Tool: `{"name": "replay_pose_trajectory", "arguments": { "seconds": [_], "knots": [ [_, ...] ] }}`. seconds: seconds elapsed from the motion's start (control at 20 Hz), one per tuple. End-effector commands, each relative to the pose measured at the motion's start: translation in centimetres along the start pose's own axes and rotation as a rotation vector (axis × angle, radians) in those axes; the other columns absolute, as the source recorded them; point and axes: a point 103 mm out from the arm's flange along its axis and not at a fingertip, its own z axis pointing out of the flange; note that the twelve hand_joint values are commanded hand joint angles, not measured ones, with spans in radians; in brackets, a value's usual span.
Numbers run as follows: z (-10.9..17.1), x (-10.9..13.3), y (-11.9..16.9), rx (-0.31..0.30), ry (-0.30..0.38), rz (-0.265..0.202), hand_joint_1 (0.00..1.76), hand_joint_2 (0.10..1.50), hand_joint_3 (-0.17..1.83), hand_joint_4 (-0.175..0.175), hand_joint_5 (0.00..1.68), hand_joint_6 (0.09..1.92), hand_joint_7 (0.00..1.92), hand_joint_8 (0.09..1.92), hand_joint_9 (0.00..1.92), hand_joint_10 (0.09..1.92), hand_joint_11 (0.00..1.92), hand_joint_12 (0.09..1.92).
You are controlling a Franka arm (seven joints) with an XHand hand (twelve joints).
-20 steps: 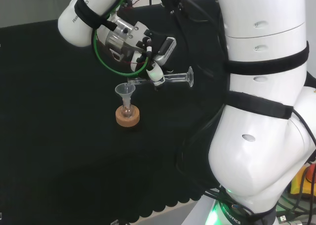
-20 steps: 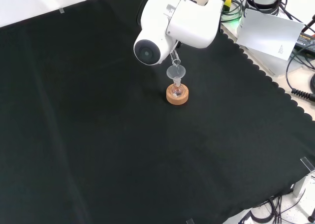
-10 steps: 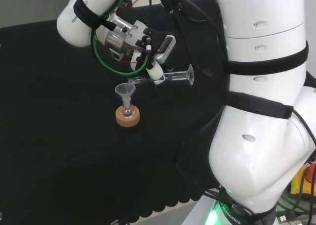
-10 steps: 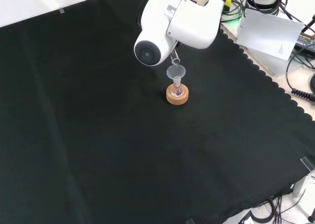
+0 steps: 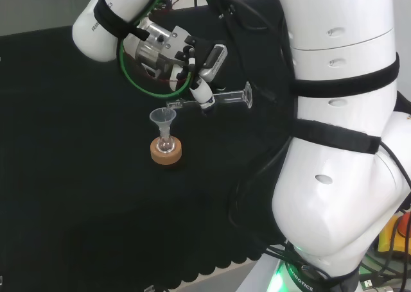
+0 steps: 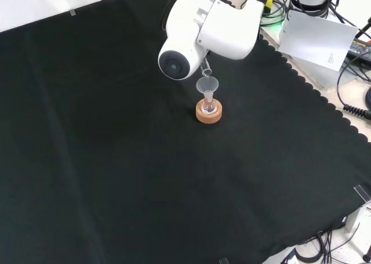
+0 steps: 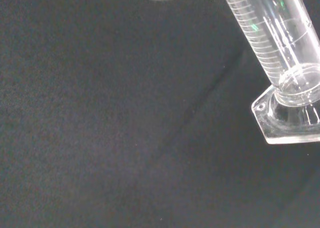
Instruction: Pour the water from the graduated cylinder into the round-bottom flask.
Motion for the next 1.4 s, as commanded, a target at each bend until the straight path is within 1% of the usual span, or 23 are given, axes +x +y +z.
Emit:
{"name": "replay_pose_trajectory", "arguments": {
  "seconds": [0.05, 0.2, 0.55, 1.05, 1.1, 1.15, 1.4],
  "knots": [
    [-0.1, -0.1, -0.1, 0.012, -0.016, 0.004, 1.25, 1.14, 0.00, -0.175, 0.92, 1.07, 0.96, 1.07, 1.42, 0.09, 1.21, 0.78],
    [-0.1, -0.2, -0.1, 0.020, -0.022, 0.009, 1.25, 1.13, 0.00, -0.175, 0.92, 1.07, 0.96, 1.07, 1.42, 0.09, 1.21, 0.78],
    [-0.2, -0.3, -0.5, 0.012, -0.046, 0.026, 1.25, 1.13, 0.00, -0.175, 0.93, 1.07, 0.96, 1.06, 1.43, 0.09, 1.21, 0.78],
    [-0.3, -0.5, -0.4, 0.034, -0.056, 0.042, 1.25, 1.13, 0.00, -0.175, 0.93, 1.07, 0.96, 1.06, 1.43, 0.09, 1.22, 0.78],
    [-1.1, 0.4, 0.0, 0.051, -0.066, 0.048, 1.25, 1.13, 0.00, -0.175, 0.93, 1.07, 0.97, 1.06, 1.43, 0.09, 1.22, 0.78],
    [-1.4, 0.7, 0.1, 0.050, -0.064, 0.047, 1.25, 1.13, 0.00, -0.175, 0.93, 1.07, 0.97, 1.06, 1.43, 0.09, 1.22, 0.78],
    [-1.7, 1.0, 0.2, 0.037, -0.056, 0.044, 1.25, 1.13, 0.00, -0.175, 0.93, 1.06, 0.97, 1.06, 1.43, 0.09, 1.22, 0.78]
  ]
}}
